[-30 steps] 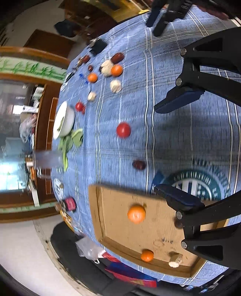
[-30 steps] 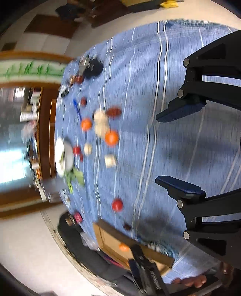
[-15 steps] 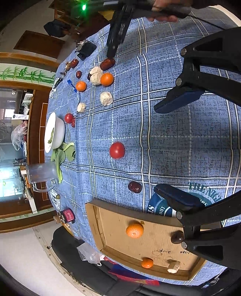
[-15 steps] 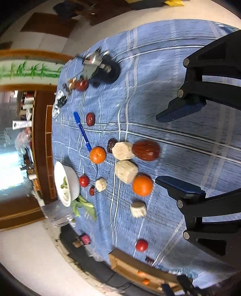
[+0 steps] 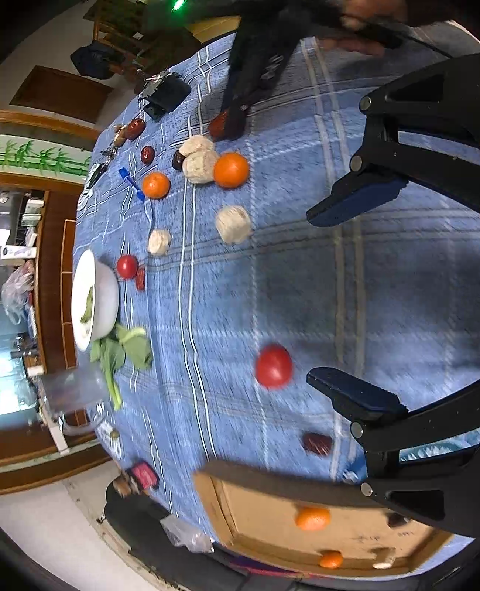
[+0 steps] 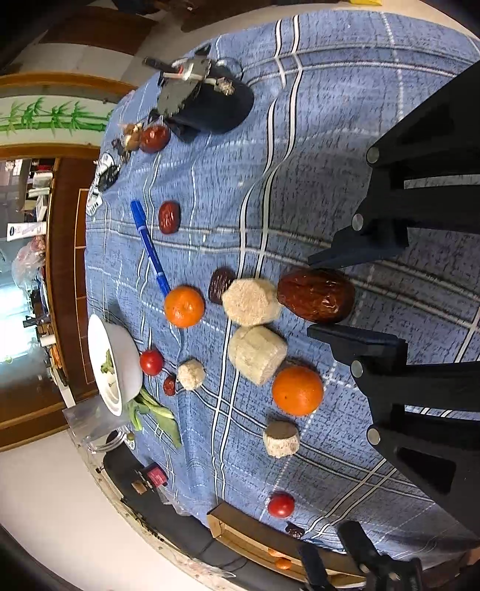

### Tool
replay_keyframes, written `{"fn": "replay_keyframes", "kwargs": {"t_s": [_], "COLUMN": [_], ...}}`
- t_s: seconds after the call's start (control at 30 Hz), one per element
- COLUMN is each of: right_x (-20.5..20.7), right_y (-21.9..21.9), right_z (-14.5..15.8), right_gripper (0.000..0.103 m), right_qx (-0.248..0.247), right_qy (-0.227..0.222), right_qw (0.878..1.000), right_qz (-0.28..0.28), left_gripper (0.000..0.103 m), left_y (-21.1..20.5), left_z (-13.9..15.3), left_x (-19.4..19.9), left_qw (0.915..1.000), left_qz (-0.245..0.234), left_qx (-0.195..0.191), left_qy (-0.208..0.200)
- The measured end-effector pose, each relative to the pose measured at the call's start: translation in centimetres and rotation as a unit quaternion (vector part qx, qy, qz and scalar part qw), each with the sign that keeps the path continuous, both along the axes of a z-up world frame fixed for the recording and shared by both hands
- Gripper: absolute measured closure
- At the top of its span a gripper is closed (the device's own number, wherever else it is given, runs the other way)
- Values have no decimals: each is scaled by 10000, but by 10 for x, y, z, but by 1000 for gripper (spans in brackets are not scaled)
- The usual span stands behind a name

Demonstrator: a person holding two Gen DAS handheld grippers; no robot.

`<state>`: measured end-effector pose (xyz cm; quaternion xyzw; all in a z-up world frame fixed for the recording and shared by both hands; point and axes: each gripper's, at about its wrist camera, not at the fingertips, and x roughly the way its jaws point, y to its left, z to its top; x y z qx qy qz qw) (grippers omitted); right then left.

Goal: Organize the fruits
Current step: 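Grasp the dark red jujube with the right tool while the left tool grasps a beige cube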

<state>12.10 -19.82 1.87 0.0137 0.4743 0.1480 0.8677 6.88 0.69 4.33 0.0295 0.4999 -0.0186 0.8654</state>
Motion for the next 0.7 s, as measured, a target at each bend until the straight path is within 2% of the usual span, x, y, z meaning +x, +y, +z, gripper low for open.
{"fn": "replay_keyframes", "kwargs": {"t_s": [0.13, 0.27, 0.37, 0.7], "right_x": [-17, -30, -35, -31], "right_y": [-13, -25, -32, -35], "right_z": [13, 18, 19, 9], "right_gripper": [71, 71, 71, 71], "right_qx": [87, 120, 162, 104], "right_qy": [-191, -211, -210, -44], "right_qw": [9998, 9996, 9994, 9997], "right_qz": [-49, -128, -205, -219], "left_gripper": [26, 26, 26, 26], "left_y": [-20, -35, -38, -42], "left_z": [-8, -20, -30, -41], "left_x": [27, 51, 63, 73], "left_qw": [9999, 9999, 9998, 9997], "left_qz": [-64, -109, -112, -120], "left_qx": [-140, 11, -63, -146], "left_qy": [47, 97, 175, 144]}}
